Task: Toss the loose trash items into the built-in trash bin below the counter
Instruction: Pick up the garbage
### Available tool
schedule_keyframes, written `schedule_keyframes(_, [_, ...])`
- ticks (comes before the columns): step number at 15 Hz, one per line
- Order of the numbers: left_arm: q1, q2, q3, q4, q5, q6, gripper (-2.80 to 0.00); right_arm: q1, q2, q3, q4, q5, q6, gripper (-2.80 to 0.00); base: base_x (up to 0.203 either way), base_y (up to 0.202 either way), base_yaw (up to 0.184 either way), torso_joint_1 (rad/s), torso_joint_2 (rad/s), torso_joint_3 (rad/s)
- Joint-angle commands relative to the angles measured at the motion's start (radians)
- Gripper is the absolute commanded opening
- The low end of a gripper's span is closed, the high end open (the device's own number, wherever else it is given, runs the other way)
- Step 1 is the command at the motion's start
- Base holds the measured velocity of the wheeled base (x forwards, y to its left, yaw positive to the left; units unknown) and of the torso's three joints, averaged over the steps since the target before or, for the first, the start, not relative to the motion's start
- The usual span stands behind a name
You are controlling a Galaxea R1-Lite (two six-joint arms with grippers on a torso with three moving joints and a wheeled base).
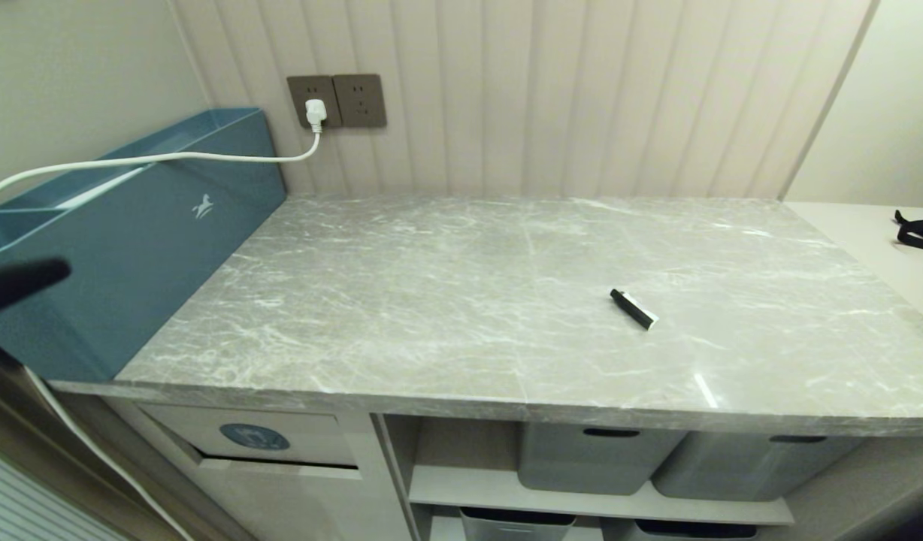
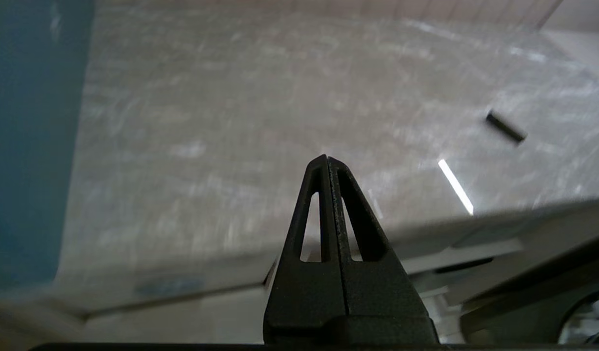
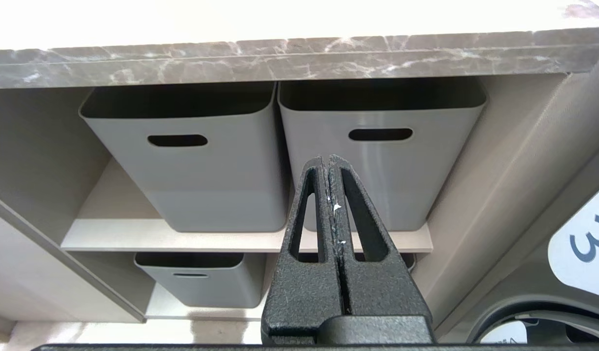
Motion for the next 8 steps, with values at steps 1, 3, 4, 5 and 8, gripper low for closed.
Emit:
schedule_keyframes(1, [0.088,-0.313,0.214,-0.011,-0.01,0.008,-2.8,0.0,0.0,0.002,0.0,0.0,0.0,-2.8,0.0,0.0,0.0,0.0,0.0,0.0])
schedule_keyframes(3, [0.158,-0.47,0.479,-0.056,-0.022,0.027,-2.8,0.0,0.0,0.002,0.0,0.0,0.0,-2.8,0.0,0.0,0.0,0.0,0.0,0.0])
schedule_keyframes(4, [0.178,-0.509,0.604,-0.121,-0.022,0.047,-2.8,0.0,0.0,0.002,0.0,0.0,0.0,-2.8,0.0,0.0,0.0,0.0,0.0,0.0])
schedule_keyframes(5, [0.189,-0.533,0.713,-0.19,-0.017,0.082,-2.8,0.0,0.0,0.002,0.0,0.0,0.0,-2.8,0.0,0.0,0.0,0.0,0.0,0.0])
schedule_keyframes(8, [0.177,-0.553,0.808,-0.193,0.11,0.174,-2.8,0.0,0.0,0.002,0.0,0.0,0.001,-2.8,0.0,0.0,0.0,0.0,0.0,0.0])
